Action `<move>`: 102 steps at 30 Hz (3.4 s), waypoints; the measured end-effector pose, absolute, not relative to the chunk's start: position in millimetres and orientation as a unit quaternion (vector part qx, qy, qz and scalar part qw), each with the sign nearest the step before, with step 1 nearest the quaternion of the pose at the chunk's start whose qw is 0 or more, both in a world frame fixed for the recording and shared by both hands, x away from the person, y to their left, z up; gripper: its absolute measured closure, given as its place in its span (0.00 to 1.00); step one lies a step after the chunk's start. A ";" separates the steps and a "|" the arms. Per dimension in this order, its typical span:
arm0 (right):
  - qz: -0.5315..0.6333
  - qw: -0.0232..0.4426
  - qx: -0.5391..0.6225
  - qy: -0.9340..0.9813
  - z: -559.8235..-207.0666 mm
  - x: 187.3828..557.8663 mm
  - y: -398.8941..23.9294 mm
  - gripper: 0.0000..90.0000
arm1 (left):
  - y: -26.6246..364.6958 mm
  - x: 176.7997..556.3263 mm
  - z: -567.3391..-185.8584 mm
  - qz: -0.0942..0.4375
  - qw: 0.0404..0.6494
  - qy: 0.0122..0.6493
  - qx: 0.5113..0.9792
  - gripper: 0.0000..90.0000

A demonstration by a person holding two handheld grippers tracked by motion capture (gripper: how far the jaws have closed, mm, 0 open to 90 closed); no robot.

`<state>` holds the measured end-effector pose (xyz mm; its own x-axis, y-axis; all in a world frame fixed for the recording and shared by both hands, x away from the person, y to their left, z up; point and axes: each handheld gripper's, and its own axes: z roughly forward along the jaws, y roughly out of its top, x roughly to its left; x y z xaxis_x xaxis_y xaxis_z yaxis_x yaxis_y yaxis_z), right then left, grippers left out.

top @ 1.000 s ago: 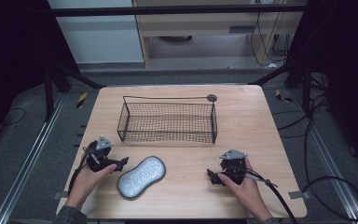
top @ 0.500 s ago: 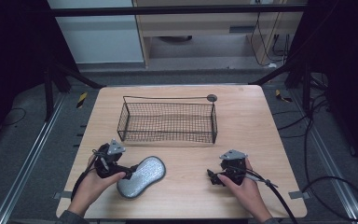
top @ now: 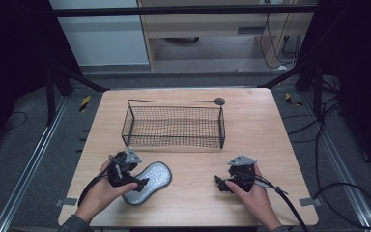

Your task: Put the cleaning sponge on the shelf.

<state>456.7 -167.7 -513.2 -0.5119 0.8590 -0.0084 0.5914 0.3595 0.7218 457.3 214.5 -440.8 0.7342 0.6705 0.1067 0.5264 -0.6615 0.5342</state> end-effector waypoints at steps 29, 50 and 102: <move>0.340 0.196 0.452 0.801 -513.2 456.4 -167.9 0.01 | 189.6 467.5 -457.2 0.090 0.169 0.305 0.933 0.11; 0.339 0.197 0.452 0.801 -513.2 456.2 -167.9 0.01 | 180.3 472.5 -464.0 0.065 0.117 0.306 0.943 0.07; 0.340 0.195 0.450 0.803 -513.3 456.0 -168.2 0.01 | 197.6 480.1 -446.5 0.084 0.180 0.297 0.934 0.08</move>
<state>456.0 -168.2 -513.3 -0.5198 0.8543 -0.0067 0.5896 0.3643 0.7209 480.1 197.6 -446.5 0.8092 0.5854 0.0505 0.5246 -0.7585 0.3868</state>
